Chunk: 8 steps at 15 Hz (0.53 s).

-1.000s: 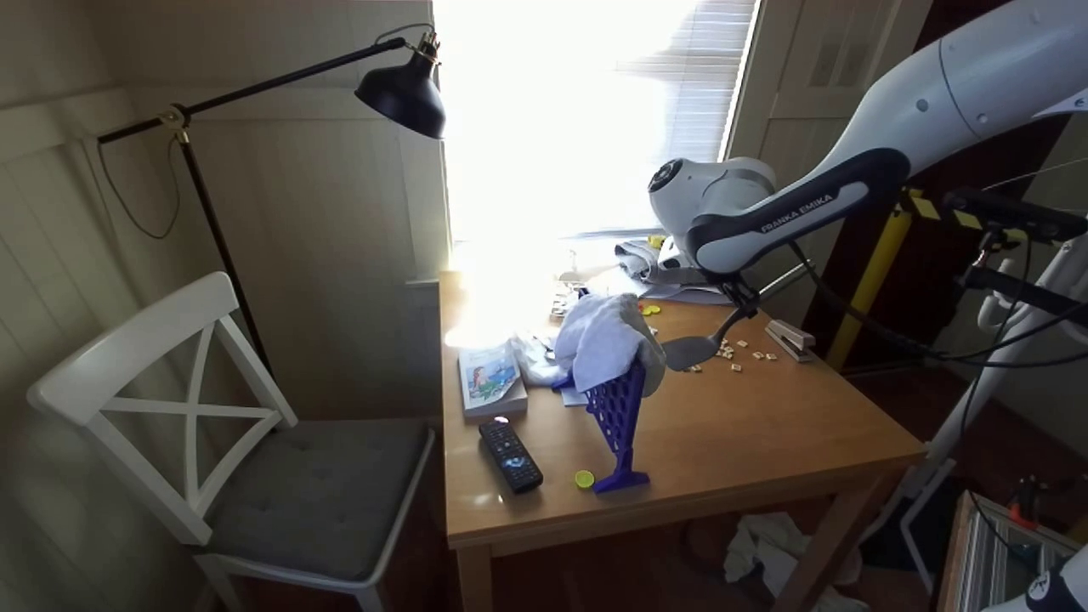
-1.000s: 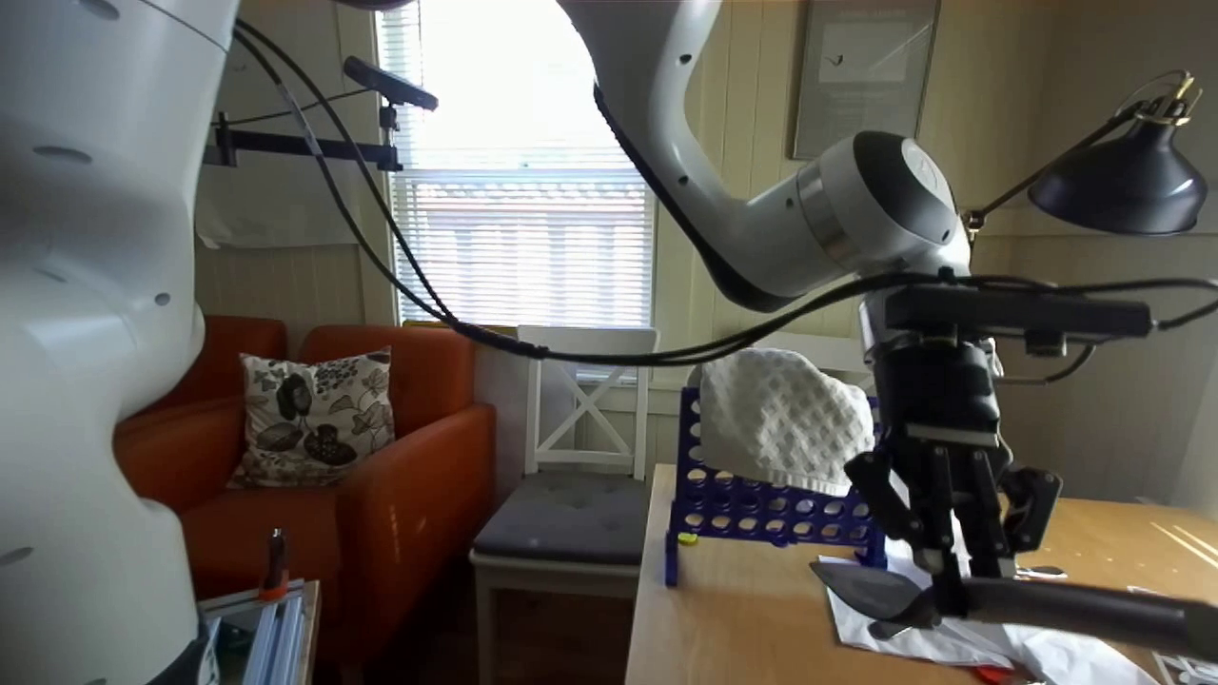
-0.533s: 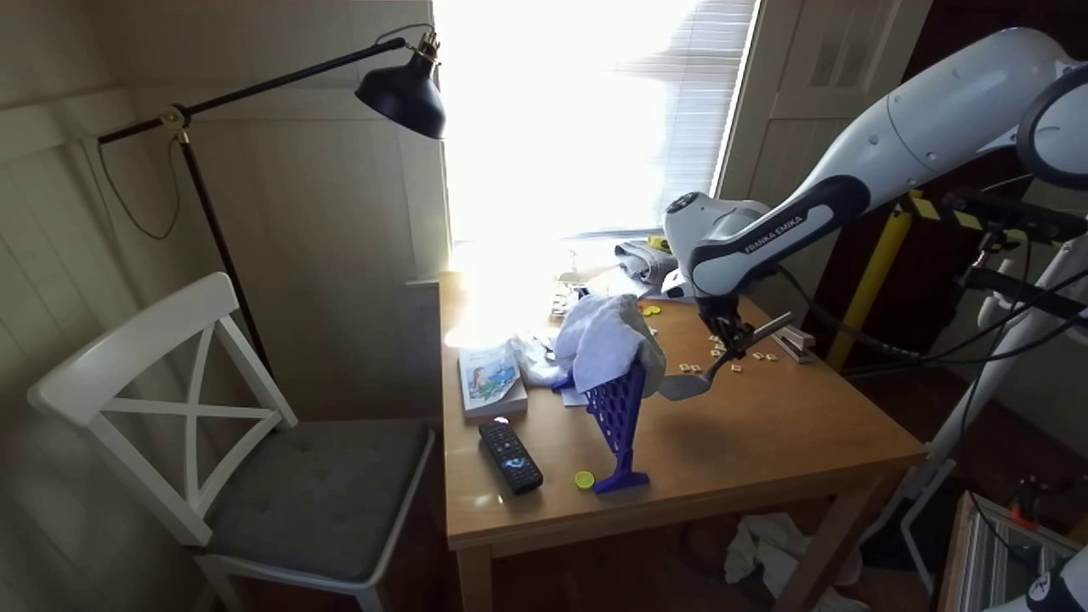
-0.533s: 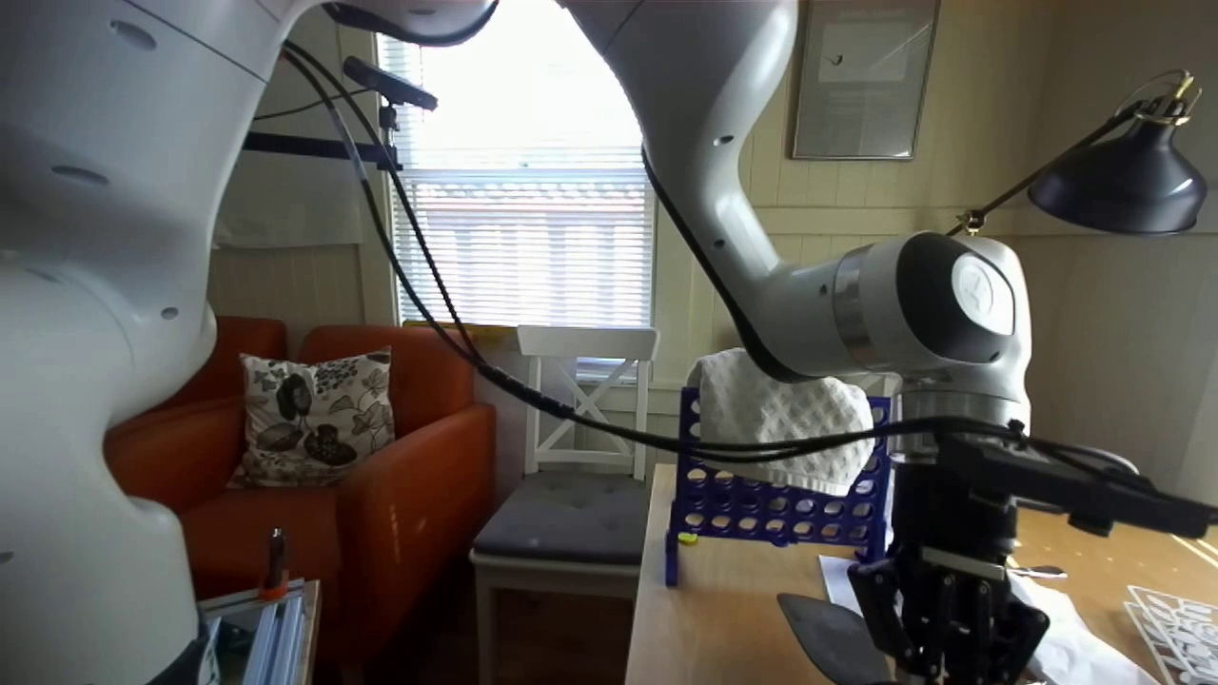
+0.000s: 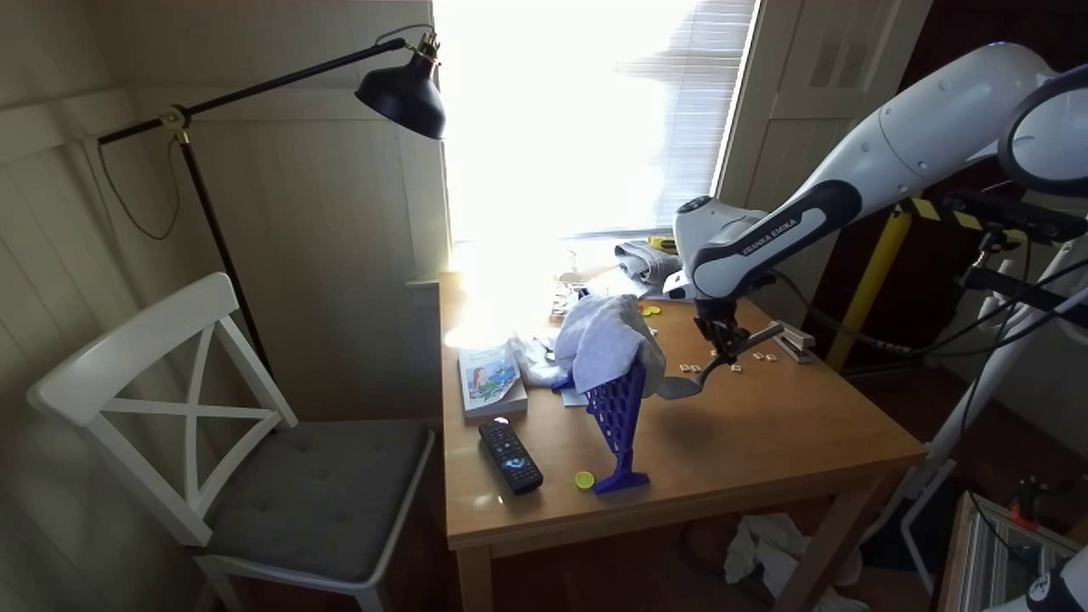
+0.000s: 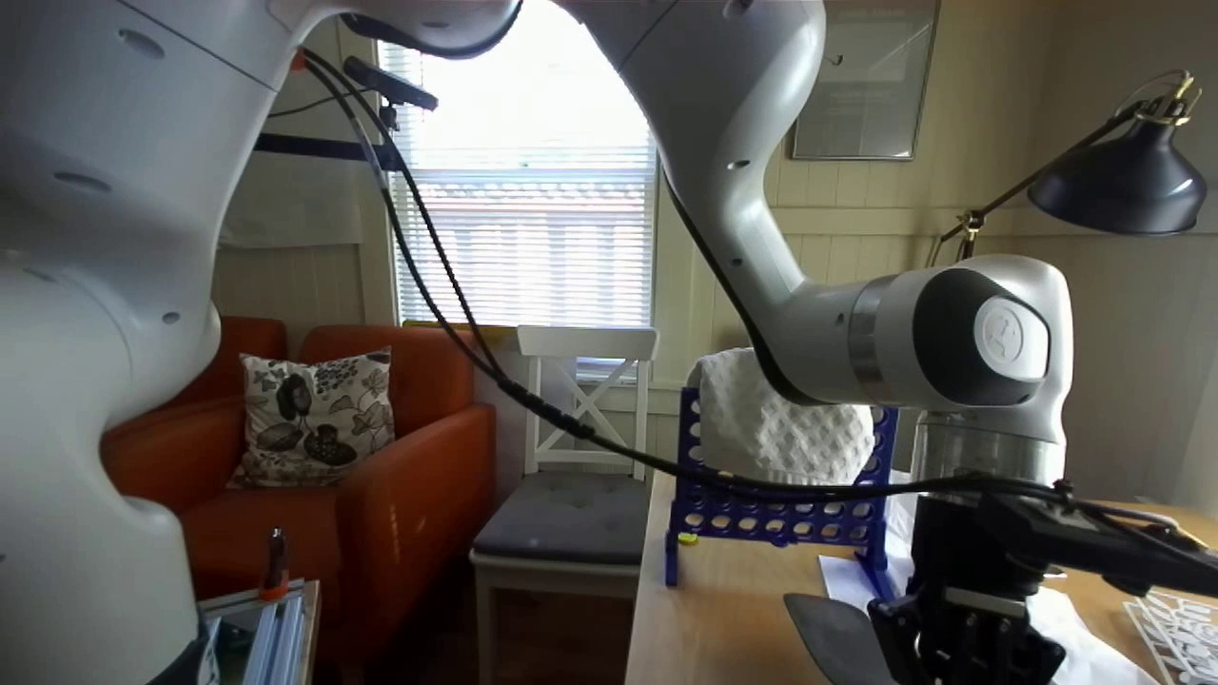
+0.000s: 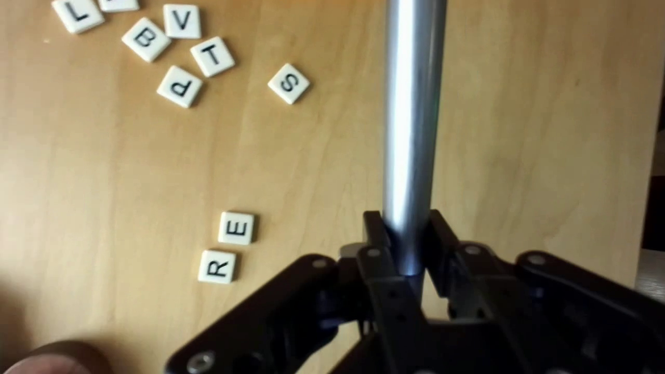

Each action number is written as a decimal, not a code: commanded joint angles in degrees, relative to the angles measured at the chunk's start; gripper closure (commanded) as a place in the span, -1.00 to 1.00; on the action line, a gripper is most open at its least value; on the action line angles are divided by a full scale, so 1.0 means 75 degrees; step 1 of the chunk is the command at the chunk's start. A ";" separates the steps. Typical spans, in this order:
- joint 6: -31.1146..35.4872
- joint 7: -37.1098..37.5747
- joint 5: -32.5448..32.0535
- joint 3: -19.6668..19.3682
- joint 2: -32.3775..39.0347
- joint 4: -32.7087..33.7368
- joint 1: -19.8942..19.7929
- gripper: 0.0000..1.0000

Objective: Use the spatula to put the white towel on the blue gameboard.

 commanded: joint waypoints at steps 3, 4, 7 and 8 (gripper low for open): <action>0.0788 -0.0368 0.0087 -0.0148 -0.0014 -0.0004 0.0130 0.55; 0.0876 -0.0454 0.0090 -0.0148 -0.0014 -0.0004 0.0130 0.55; 0.1056 -0.0380 0.0213 -0.0108 -0.0111 -0.0128 0.0139 0.89; 0.0959 -0.0378 0.0320 -0.0049 -0.0033 -0.0043 0.0154 0.89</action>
